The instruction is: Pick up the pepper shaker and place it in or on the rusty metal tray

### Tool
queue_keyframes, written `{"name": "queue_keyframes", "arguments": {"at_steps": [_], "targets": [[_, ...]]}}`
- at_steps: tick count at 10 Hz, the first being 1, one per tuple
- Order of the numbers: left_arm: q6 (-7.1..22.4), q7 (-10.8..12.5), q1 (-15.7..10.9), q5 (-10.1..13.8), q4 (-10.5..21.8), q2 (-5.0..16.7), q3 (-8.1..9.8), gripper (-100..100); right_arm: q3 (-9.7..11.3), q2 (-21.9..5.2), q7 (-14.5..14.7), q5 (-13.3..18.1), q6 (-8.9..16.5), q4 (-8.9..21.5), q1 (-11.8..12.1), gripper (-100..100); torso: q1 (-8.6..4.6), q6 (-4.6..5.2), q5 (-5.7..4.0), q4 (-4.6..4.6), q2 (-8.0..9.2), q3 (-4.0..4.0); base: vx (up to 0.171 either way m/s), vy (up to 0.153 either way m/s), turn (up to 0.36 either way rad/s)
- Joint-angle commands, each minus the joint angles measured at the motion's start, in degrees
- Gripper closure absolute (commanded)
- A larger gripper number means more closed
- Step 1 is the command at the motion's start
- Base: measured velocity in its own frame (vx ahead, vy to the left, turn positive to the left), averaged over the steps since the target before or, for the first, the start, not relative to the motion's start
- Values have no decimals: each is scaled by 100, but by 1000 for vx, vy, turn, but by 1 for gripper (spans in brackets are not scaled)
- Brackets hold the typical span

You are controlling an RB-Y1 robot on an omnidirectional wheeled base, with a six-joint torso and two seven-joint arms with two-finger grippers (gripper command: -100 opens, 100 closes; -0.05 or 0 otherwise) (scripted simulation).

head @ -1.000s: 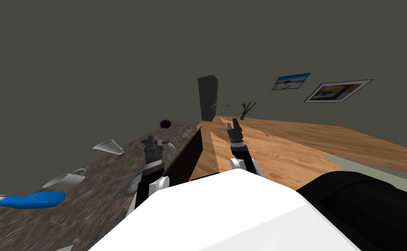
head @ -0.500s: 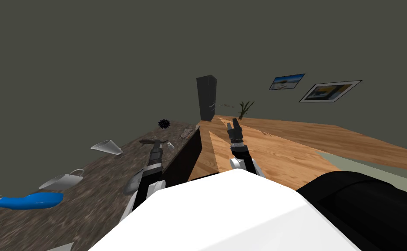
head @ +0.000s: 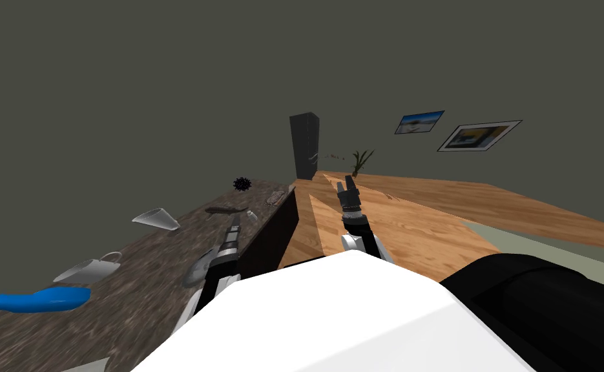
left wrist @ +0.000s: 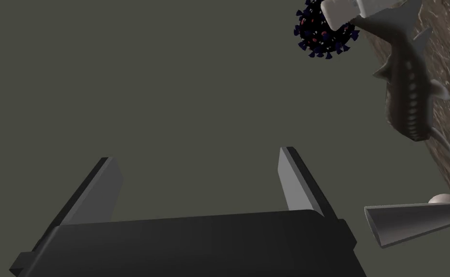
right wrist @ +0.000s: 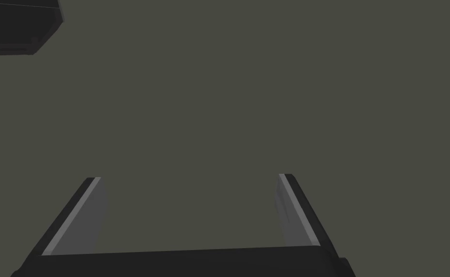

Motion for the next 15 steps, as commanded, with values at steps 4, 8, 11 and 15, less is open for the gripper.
{"name": "queue_keyframes", "arguments": {"at_steps": [4, 8, 11, 15], "targets": [[195, -376, -88, -308, 563, 148, 200, -100, 0, 0, 0, 0, 0, 0, 0, 0, 2, 0, 1, -1, -3, -2, -11, 2, -33], [233, -652, -221, -630, 1058, 370, 307, -100, 0, 0, 0, 0, 0, 0, 0, 0, 5, 0, 1, -2, -10, -6, 6, 10, -36], [204, -799, -343, -856, 1359, 566, 318, -100, 0, 0, 0, 0, 0, 0, 0, 0, 10, 1, 2, -3, -14, -8, 14, 21, -38], [123, -1001, -568, -1229, 1820, 928, 260, -100, 0, 0, 0, 0, 0, 0, 1, 0, 11, 0, 2, -3, -14, -8, 14, 24, -39]]}}
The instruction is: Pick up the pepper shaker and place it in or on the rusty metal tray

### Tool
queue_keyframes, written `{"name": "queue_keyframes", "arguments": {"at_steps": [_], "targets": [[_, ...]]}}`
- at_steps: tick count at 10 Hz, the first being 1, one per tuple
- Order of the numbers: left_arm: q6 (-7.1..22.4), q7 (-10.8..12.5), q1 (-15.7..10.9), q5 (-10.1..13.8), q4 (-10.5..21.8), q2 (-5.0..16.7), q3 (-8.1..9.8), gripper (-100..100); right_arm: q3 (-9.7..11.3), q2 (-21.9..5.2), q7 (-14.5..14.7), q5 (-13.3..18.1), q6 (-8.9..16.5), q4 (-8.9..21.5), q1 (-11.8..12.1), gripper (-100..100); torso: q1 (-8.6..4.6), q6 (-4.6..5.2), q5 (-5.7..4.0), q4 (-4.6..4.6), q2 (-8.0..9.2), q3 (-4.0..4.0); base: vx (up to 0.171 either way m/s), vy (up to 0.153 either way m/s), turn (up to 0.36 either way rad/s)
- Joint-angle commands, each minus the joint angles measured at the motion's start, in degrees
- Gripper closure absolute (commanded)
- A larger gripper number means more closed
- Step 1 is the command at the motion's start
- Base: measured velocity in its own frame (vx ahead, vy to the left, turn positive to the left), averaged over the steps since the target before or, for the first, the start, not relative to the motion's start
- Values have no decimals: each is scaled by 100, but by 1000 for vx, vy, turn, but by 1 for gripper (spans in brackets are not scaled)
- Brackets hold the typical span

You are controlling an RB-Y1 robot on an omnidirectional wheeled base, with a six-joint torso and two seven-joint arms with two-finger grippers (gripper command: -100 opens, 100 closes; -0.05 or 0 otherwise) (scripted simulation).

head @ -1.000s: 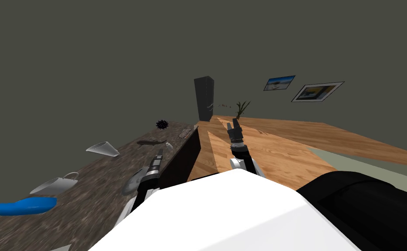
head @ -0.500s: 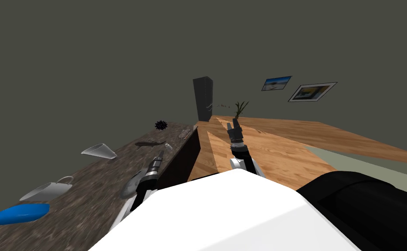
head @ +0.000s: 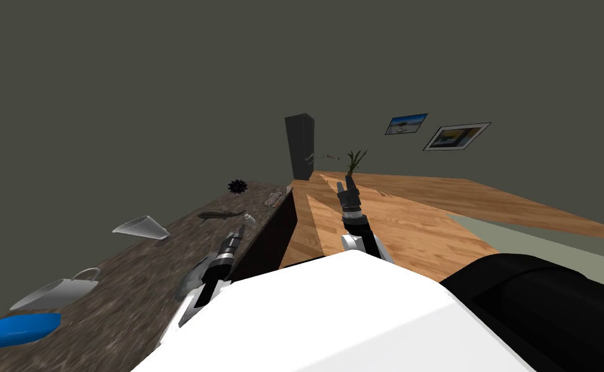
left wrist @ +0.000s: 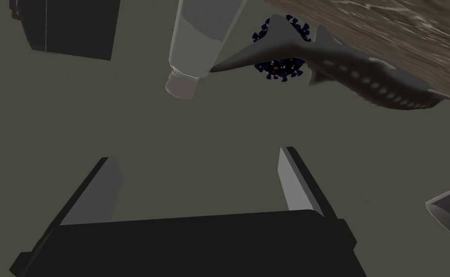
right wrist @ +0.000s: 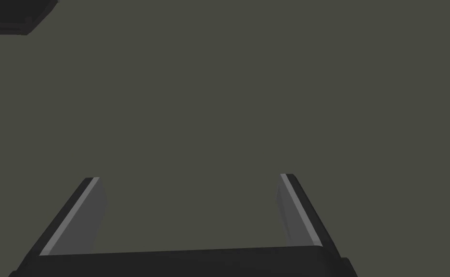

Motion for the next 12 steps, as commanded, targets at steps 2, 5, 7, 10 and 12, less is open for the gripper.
{"name": "queue_keyframes", "arguments": {"at_steps": [2, 5, 7, 10, 12], "targets": [[-75, -129, -179, -272, 335, 266, -69, -100, 0, 0, 0, 0, 0, 0, 0, 0, 1, 0, 0, 0, 1, 0, 12, 29, -37], [-168, -271, -399, -602, 711, 493, -188, -100, 0, 0, 0, 0, 0, 0, 0, 0, 2, 0, 0, 0, -2, -1, 20, 32, -41], [-230, -354, -543, -806, 938, 610, -274, -100, 0, 0, 0, 0, 0, 0, 0, 0, 0, 0, 0, -1, -2, -1, 18, 28, -49], [-328, -464, -777, -1099, 1247, 793, -418, -100, 0, 0, 0, 0, 0, 0, 0, 0, -4, 0, -1, -2, -13, -7, 48, 21, -56], [-306, -452, -727, -1059, 1181, 762, -398, 0, 0, 0, 0, 0, 0, 0, 1, 0, -8, -2, -1, -2, -8, -5, 16, 7, -5]]}}
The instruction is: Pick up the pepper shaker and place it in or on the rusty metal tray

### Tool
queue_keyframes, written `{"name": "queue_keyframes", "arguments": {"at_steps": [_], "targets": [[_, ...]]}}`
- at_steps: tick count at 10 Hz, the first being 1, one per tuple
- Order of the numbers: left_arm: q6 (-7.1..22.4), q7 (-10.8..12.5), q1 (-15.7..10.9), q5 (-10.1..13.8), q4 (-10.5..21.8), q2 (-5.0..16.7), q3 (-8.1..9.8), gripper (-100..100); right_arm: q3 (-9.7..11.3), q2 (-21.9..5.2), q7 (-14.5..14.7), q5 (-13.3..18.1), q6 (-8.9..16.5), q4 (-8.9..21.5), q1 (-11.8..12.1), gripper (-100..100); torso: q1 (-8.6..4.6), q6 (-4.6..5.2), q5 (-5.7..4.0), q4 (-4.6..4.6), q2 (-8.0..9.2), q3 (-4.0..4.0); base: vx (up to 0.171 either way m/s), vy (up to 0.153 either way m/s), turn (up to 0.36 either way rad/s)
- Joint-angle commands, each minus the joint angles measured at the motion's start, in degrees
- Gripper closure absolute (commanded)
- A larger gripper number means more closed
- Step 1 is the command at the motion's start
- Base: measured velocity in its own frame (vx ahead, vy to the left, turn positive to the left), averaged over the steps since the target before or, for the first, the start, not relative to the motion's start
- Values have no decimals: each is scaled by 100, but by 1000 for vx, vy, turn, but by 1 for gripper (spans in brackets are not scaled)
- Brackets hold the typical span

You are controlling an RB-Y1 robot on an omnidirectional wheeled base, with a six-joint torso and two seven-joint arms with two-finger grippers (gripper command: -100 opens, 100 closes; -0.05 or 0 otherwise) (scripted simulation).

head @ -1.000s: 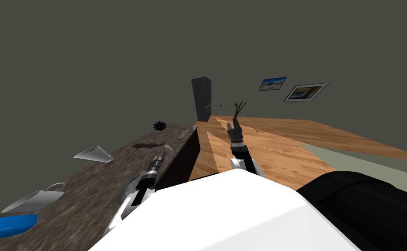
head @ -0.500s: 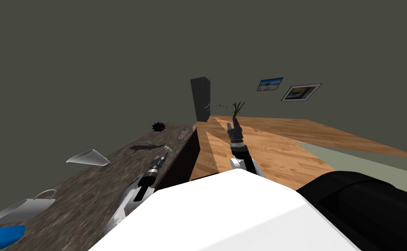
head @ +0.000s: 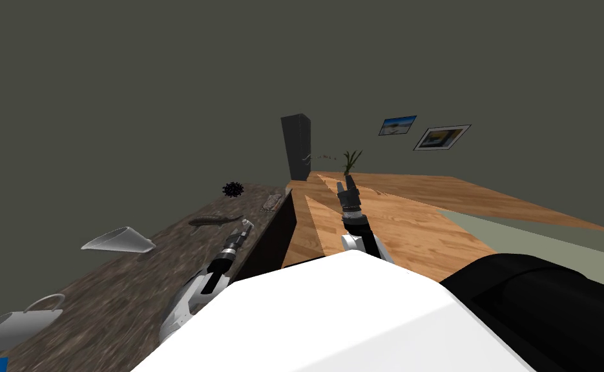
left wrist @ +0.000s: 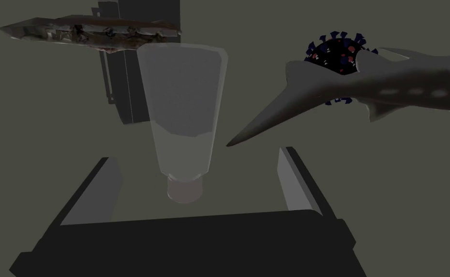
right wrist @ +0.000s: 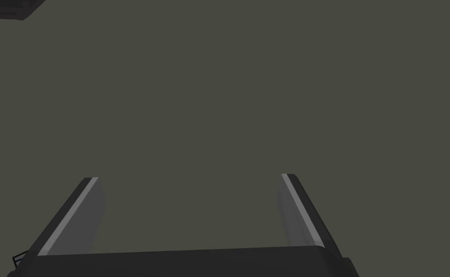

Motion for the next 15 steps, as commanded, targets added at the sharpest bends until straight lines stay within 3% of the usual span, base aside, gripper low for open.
{"name": "queue_keyframes", "arguments": {"at_steps": [1, 2, 6, 7, 8, 11, 12, 13, 14, 15], "targets": [[0, 0, 0, 0, 0, 0, 0, -100, 0, 0, 0, 0, 0, 0, 0, 0, 0, 0, 0, 0, 0, 0, 0, 0, 0], [0, 0, 0, 0, 0, 0, 0, 100, 0, 0, 0, 0, 0, 0, 0, 0, -1, 0, 0, 1, 4, 2, 0, 0, 0], [0, 0, 0, 0, 0, 0, 0, 100, 0, 0, 0, 0, 0, 0, 0, 0, -2, 0, -1, 2, 6, 4, 0, 0, 0], [0, 0, 0, 0, 0, 0, 0, 0, 0, 0, 0, 0, 0, 0, 0, 0, -2, 0, -1, 2, 6, 4, 0, 0, 0], [-147, -163, -9, -68, 58, -135, -14, -100, 0, 0, 0, 0, 0, 0, 0, 0, -2, 0, -1, 2, 6, 4, 30, 15, 17], [-392, -430, -44, -169, 216, -381, -16, -100, 0, 0, 0, 0, 0, 0, 0, 0, 12, -1, 2, -2, -7, -4, 48, 39, 30], [-329, -371, -34, -150, 181, -334, -11, -100, 0, 0, 0, 0, 0, 0, 0, 0, 14, 1, 3, -2, -14, -7, 34, 21, -6], [-352, -394, -36, -155, 191, -345, -11, 0, 0, 0, 0, 0, 0, 0, 0, 0, 7, 0, 2, -2, -8, -5, 0, 0, 0], [-167, -505, -191, -198, 212, -515, 9, -100, 0, 0, 0, 0, 0, 0, 0, 0, 1, 0, 0, 0, 0, 0, -31, 52, -129], [-76, -561, -269, -220, 224, -600, 19, -100, 0, 0, 0, 0, 0, 0, -1, 0, 14, 4, 2, 3, 12, 6, -65, 77, -143]]}}
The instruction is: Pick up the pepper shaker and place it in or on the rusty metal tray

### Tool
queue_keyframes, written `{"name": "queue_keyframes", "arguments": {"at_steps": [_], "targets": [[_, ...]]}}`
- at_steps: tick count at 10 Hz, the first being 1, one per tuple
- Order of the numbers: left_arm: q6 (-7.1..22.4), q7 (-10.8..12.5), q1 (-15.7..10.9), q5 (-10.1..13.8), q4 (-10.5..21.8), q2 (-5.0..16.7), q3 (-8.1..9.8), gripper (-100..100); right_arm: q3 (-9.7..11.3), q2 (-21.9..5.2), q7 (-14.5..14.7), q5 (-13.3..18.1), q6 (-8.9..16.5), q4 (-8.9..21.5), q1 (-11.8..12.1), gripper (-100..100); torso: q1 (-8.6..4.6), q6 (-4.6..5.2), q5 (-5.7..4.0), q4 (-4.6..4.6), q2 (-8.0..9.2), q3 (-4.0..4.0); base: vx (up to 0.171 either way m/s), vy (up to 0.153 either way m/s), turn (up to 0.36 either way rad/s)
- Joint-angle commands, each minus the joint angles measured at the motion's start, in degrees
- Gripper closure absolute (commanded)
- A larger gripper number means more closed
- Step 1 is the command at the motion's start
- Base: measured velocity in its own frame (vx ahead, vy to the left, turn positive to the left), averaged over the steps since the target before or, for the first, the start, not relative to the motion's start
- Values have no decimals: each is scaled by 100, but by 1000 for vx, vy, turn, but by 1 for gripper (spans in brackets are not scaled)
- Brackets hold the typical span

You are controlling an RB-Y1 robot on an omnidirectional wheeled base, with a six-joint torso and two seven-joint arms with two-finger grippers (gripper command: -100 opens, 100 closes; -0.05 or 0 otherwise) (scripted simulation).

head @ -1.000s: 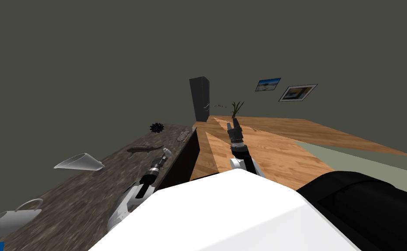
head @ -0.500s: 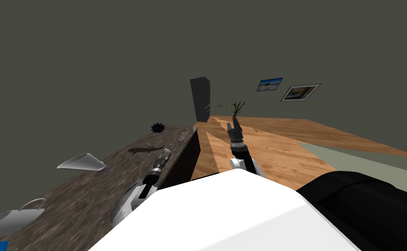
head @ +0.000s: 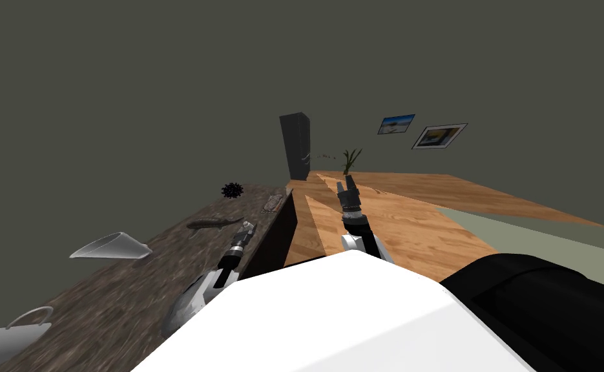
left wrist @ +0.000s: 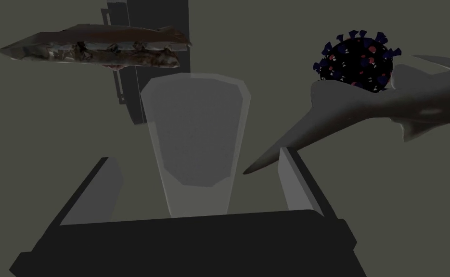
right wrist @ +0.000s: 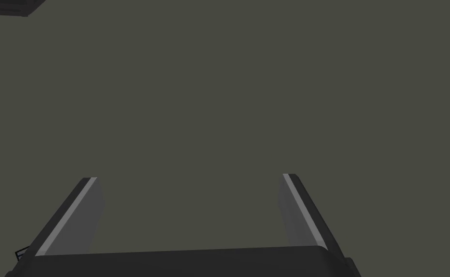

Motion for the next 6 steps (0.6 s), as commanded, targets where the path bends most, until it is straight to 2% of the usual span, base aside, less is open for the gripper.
{"name": "queue_keyframes", "arguments": {"at_steps": [1, 6], "targets": [[184, -102, -107, -38, -17, -143, 15, -100, 0, 0, 0, 0, 0, 0, 0, 0, 0, 0, 0, 0, 0, 0, -78, 79, -83], [641, -383, -496, -148, 40, -571, 65, -100, 0, 0, 0, 0, 0, 0, 0, 0, 6, -2, 1, 0, -1, 0, -59, 77, -92]]}}
